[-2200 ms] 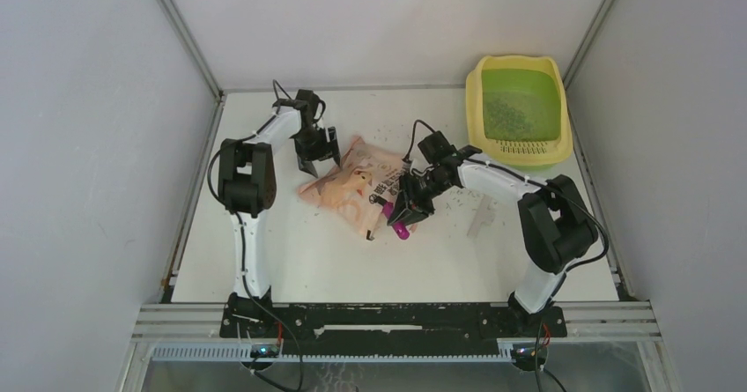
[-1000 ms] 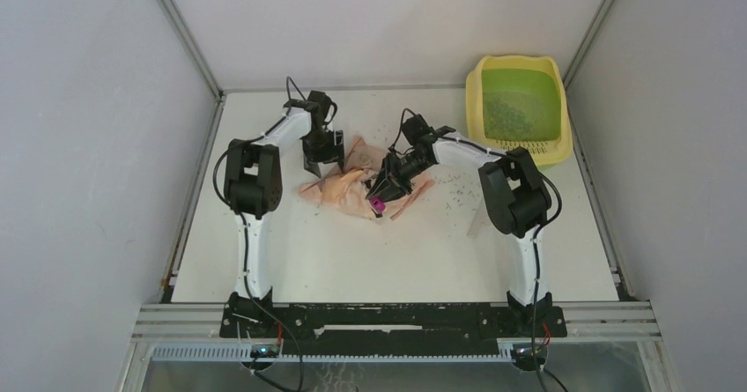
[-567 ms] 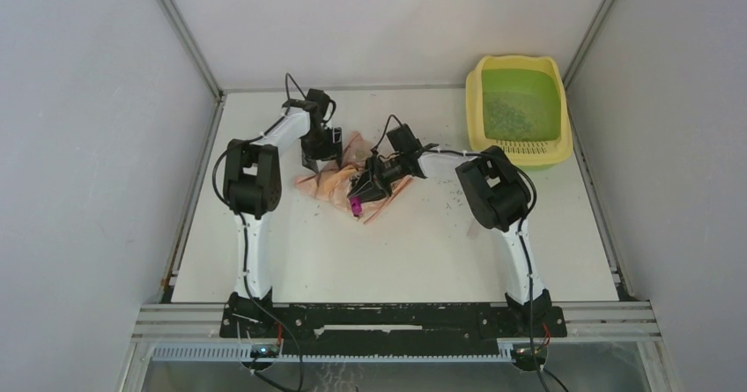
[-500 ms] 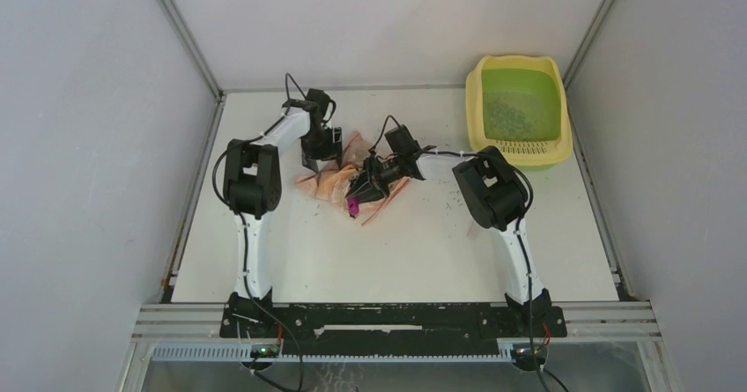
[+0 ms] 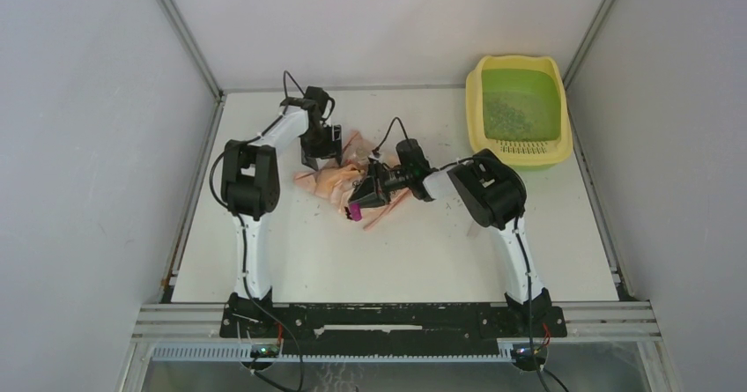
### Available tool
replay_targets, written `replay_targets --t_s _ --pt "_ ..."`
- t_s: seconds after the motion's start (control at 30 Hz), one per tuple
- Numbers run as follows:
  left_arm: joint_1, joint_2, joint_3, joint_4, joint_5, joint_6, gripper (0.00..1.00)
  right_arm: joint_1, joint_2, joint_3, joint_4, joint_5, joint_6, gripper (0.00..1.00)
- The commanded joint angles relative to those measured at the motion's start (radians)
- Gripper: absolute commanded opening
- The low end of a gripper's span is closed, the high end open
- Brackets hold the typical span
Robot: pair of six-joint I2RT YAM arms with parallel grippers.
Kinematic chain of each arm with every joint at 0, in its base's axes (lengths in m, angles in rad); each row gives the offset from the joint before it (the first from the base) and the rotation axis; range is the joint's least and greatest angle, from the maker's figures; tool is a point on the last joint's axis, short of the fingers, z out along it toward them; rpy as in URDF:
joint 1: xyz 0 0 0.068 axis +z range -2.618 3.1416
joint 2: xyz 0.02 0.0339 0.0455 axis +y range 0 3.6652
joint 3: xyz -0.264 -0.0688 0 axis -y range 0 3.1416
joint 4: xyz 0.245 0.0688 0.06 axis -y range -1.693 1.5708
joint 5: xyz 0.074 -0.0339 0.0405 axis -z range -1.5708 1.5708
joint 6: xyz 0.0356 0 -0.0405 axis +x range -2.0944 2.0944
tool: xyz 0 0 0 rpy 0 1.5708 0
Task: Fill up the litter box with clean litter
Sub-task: 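Scoop the cat litter from the cat litter bag.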
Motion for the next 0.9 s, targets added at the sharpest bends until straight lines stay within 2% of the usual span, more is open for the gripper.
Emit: replay_targets --t_s 0.0,0.23,0.3,0.8,0.87 --pt "-0.013 -0.064 -0.001 -0.108 0.062 0.007 0.73 0.004 -0.044 -0.093 0.423 0.039 0.077 0.0" --pt "-0.002 -0.103 0.003 -0.124 0.069 0.006 0.73 0.013 -0.068 -0.234 0.763 -0.001 0.238 0.0" --pt "-0.001 -0.11 0.004 -0.131 0.065 0.006 0.73 0.014 -0.078 -0.268 0.813 -0.008 0.266 0.0" --pt "0.008 -0.137 0.001 -0.14 0.066 0.004 0.73 0.017 -0.219 -0.568 0.532 -0.023 0.036 0.0" --pt "0.011 -0.14 0.002 -0.142 0.066 0.004 0.73 0.015 -0.223 -0.611 0.544 -0.025 0.021 0.0"
